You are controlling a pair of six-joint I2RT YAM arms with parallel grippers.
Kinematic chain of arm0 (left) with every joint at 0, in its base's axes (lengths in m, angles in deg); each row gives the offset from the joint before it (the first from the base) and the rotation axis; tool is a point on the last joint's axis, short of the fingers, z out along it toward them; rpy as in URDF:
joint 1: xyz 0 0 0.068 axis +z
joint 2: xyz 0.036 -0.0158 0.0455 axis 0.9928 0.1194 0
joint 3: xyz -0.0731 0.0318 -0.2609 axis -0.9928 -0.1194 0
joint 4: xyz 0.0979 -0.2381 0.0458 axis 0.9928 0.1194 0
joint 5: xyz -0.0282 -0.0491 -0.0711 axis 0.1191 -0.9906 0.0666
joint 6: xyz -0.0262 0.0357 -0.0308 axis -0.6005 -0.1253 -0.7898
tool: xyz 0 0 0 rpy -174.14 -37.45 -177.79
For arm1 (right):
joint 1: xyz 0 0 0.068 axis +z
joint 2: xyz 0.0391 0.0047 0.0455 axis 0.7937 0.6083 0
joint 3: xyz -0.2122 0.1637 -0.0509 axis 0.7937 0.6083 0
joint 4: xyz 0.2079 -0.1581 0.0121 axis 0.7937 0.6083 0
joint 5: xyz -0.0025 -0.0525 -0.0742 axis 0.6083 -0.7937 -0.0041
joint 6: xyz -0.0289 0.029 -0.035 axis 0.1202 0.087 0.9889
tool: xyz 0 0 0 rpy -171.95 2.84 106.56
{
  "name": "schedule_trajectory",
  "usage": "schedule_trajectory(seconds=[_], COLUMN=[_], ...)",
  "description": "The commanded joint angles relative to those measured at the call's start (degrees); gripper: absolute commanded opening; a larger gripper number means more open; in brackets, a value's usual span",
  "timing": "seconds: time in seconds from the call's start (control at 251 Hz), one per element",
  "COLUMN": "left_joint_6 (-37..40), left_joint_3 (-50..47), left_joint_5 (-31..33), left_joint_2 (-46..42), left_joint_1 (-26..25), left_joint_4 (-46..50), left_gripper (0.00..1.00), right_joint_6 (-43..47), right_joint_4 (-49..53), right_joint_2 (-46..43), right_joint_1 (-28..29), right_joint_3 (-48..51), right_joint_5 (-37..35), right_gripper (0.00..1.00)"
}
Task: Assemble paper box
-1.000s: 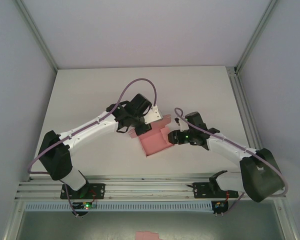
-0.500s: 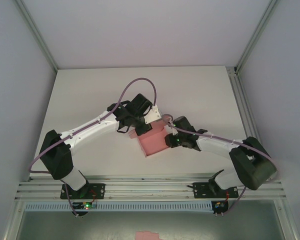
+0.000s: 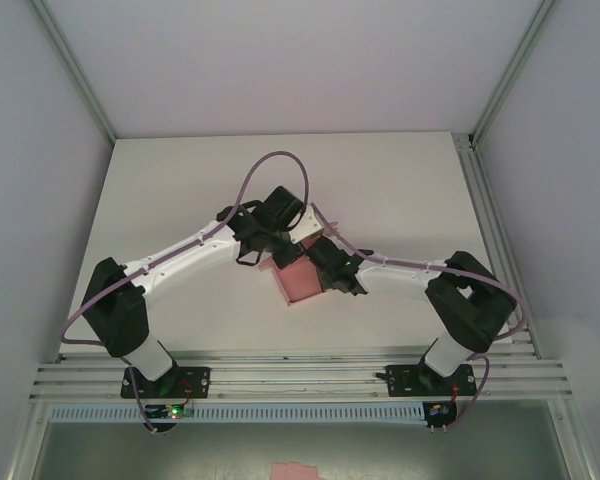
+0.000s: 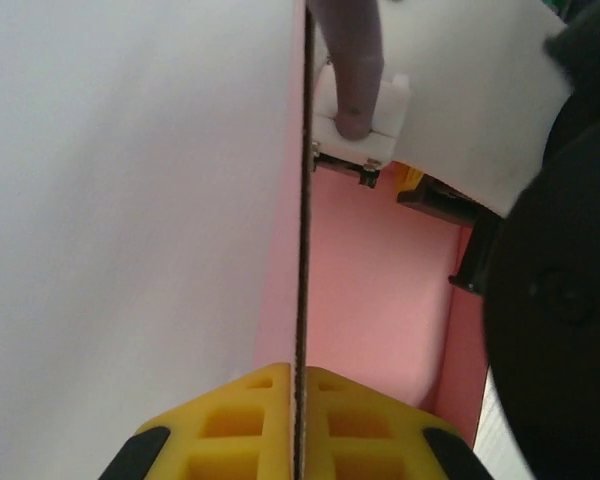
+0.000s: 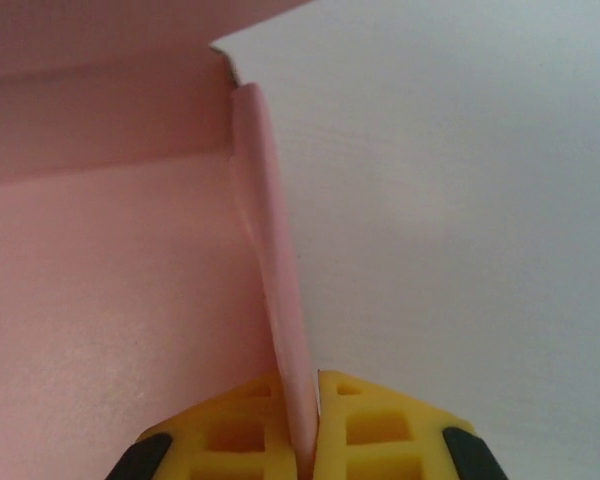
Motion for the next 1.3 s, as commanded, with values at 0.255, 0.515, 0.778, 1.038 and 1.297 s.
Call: schedule_trajectory(seconds=[0.255, 0.515, 0.778, 1.038, 1.297], left_joint_6=[-6.9, -6.4, -5.6, -4.0, 8.2], left_joint_3=[1.2, -0.6, -0.9, 0.3, 1.3], left_joint_5=[-4.9, -6.8, -6.5, -4.2, 1.6], left_joint_2=[-6.2, -7.5, -6.8, -5.3, -2.9], left_joint_1=[-0.9, -0.9, -0.9, -0.9, -0.8], left_joint_4=[-2.4, -2.9, -1.6, 0.3, 4.0], left_gripper=[0.00, 0.00, 0.00, 0.00, 0.00], right_joint_6=[0.0, 14.2, 19.0, 21.7, 16.4], right_joint_4=[-0.4, -33.3, -21.9, -15.8, -18.0], right_joint_2=[0.9, -10.6, -23.8, -36.1, -47.3], right_joint_1=[0.3, -5.2, -8.4, -11.5, -17.2], right_joint_3=[5.5, 19.9, 16.2, 18.7, 25.4], right_joint_5=[-18.1, 10.7, 11.6, 14.1, 19.2], right_gripper=[0.04, 0.26, 0.55, 0.71, 0.84])
